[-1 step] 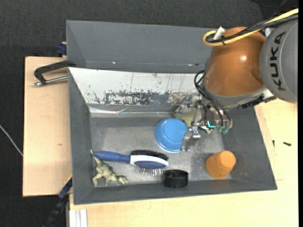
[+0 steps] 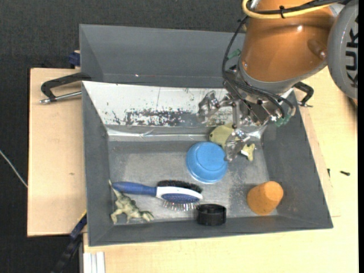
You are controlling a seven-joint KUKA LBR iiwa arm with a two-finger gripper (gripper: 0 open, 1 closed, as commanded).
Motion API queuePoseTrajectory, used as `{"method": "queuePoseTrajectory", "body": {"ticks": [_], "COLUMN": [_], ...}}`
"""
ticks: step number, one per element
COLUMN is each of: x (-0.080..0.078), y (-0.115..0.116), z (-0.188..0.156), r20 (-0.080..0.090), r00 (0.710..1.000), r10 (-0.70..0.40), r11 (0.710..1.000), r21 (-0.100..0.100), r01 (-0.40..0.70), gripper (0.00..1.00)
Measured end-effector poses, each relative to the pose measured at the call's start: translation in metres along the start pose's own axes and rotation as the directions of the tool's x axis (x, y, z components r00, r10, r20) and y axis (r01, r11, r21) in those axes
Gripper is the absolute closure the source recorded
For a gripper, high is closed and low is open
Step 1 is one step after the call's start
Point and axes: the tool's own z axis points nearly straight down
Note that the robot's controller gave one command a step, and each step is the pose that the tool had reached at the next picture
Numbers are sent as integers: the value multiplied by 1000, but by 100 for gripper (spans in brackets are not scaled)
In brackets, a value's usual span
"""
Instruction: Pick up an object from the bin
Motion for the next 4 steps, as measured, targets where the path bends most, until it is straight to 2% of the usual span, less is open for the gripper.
{"method": "queuePoseTrajectory", "body": {"ticks": [1, 2, 3, 4], "x": [42, 24, 23, 22], "y": [50, 79, 79, 67], "z": [116, 224, 222, 82], "r20": [-19, -5, -1, 0], "r00": [998, 968, 969, 935], "r10": [-62, -251, -249, -356], "r11": [998, 968, 969, 935], "r21": [-9, -4, -3, -1], "r01": [61, 251, 249, 356], "gripper": [0, 0, 100, 100]}}
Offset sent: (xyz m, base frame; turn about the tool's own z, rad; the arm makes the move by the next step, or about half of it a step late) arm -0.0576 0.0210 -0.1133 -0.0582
